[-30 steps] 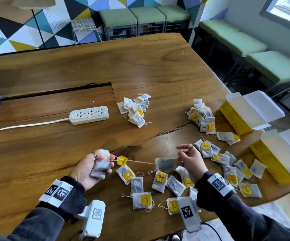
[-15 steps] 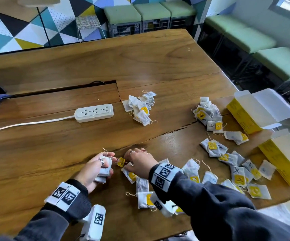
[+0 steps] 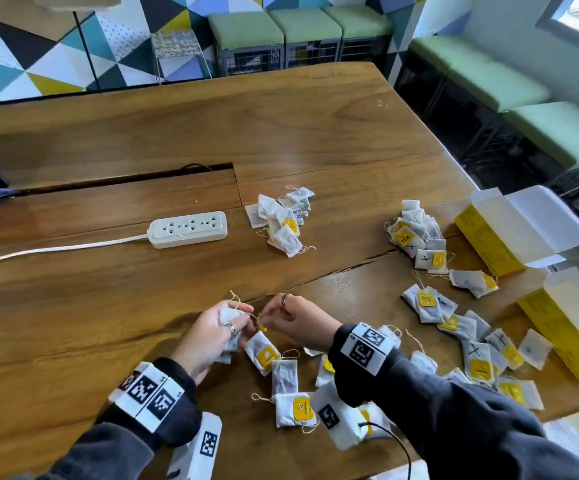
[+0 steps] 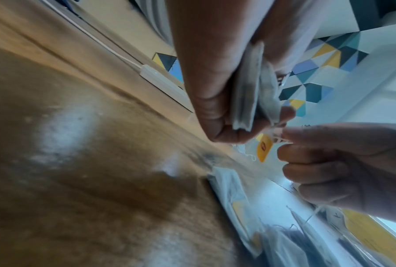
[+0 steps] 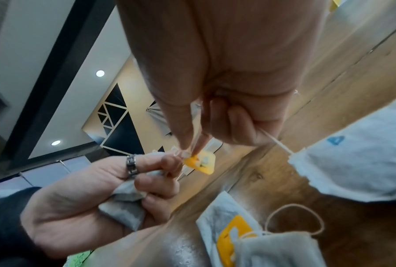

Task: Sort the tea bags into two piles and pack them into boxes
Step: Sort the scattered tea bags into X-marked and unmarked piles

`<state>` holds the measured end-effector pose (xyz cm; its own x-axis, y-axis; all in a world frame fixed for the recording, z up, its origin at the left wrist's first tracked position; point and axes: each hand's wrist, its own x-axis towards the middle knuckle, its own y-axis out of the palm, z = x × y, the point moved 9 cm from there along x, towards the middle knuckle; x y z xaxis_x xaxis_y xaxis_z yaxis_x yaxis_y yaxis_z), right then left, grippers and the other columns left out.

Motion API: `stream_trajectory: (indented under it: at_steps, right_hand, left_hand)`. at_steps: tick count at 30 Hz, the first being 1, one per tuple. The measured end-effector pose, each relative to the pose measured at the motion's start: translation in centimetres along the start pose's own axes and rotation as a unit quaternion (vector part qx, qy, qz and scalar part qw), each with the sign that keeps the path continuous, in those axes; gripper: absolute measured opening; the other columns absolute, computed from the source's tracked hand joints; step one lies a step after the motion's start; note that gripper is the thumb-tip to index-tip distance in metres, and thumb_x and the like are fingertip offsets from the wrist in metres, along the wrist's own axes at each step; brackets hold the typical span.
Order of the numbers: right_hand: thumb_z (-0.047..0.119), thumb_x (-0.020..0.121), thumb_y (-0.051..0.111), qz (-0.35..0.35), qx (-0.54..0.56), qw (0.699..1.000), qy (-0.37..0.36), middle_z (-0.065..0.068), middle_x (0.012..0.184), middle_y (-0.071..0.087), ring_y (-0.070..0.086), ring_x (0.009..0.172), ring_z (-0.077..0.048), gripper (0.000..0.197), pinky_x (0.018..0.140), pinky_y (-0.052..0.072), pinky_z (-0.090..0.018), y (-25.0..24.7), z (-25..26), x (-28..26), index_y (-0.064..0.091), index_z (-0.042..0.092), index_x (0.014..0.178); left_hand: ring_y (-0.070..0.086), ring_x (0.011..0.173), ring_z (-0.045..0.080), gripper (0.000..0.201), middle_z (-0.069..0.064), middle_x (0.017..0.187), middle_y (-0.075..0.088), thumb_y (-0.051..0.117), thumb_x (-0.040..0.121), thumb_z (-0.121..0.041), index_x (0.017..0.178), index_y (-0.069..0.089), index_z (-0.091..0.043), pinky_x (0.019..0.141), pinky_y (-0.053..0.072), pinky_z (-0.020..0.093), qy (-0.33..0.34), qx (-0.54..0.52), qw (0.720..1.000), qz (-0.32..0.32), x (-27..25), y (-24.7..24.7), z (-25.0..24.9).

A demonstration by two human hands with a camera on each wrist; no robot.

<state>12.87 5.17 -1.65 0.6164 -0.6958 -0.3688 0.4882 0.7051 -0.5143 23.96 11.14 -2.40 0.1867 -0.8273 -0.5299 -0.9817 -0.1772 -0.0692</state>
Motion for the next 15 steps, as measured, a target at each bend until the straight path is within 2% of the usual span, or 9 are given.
stream_trajectory:
  at_steps: [2,4,6,9,11,13,15]
  right_hand:
    - [0.033,0.086,0.064,-0.013,-0.019,1.000,0.009,0.013,0.060,0.049,0.047,0.054,0.003,0.012,0.051,0.035,-0.007,-0.5,-0.4,-0.5,0.058,0.026,0.078]
    - [0.037,0.084,0.066,-0.034,-0.021,0.999,0.016,0.013,0.053,0.041,0.045,0.046,0.008,0.013,0.044,0.032,-0.007,-1.0,-0.7,-0.7,0.060,0.027,0.079]
    - [0.045,0.081,0.066,-0.049,-0.026,0.998,0.025,0.011,0.054,0.040,0.045,0.045,0.002,0.020,0.043,0.030,-0.012,-1.4,-1.1,-1.0,0.063,0.025,0.084]
    - [0.049,0.080,0.065,-0.061,-0.057,0.995,0.047,0.010,0.059,0.041,0.040,0.052,-0.004,0.035,0.046,0.029,-0.016,-1.4,-1.8,-1.4,0.062,0.017,0.096]
    - [0.040,0.084,0.062,-0.076,-0.083,0.992,0.049,0.009,0.064,0.044,0.043,0.058,-0.005,0.028,0.052,0.036,-0.018,-1.6,-1.9,-1.5,0.061,0.016,0.098]
    - [0.031,0.088,0.056,-0.094,-0.102,0.989,0.043,0.005,0.070,0.050,0.049,0.066,-0.012,0.019,0.062,0.043,-0.024,-2.0,-1.8,-1.5,0.062,0.016,0.096]
    - [0.027,0.090,0.053,-0.103,-0.102,0.989,0.036,0.006,0.068,0.050,0.050,0.070,-0.015,0.016,0.065,0.044,-0.026,-2.2,-1.9,-1.5,0.063,0.015,0.095]
  left_hand:
    - [0.053,0.051,0.007,0.008,-0.004,0.062,0.062,0.052,0.093,-0.012,0.098,0.058,-0.014,0.045,0.042,0.020,0.014,0.021,1.000,0.005,0.0,0.8,-0.6]
    - [0.052,0.049,0.005,0.007,-0.003,0.062,0.061,0.051,0.093,-0.011,0.098,0.057,-0.012,0.043,0.042,0.017,0.029,0.015,0.999,0.016,0.0,1.6,-1.1]
    - [0.051,0.050,0.005,0.008,0.000,0.066,0.060,0.051,0.094,-0.011,0.099,0.055,-0.010,0.044,0.042,0.016,0.036,0.015,0.999,0.024,0.0,2.1,-1.4]
    - [0.050,0.048,0.003,0.007,-0.001,0.063,0.057,0.049,0.095,-0.012,0.099,0.054,-0.010,0.041,0.040,0.015,0.030,0.018,0.999,0.021,0.1,2.5,-1.3]
    - [0.051,0.049,0.004,0.008,0.000,0.067,0.057,0.048,0.095,-0.012,0.099,0.055,-0.011,0.040,0.040,0.015,0.021,0.019,0.999,0.023,0.1,2.6,-1.1]
    - [0.053,0.054,0.008,0.009,0.003,0.073,0.058,0.049,0.095,-0.013,0.101,0.055,-0.013,0.042,0.043,0.018,0.008,0.014,1.000,0.024,0.2,2.7,-0.7]
    - [0.055,0.058,0.010,0.010,0.004,0.076,0.059,0.049,0.094,-0.012,0.101,0.056,-0.015,0.045,0.047,0.022,-0.012,-0.006,1.000,0.027,0.3,2.8,-0.3]
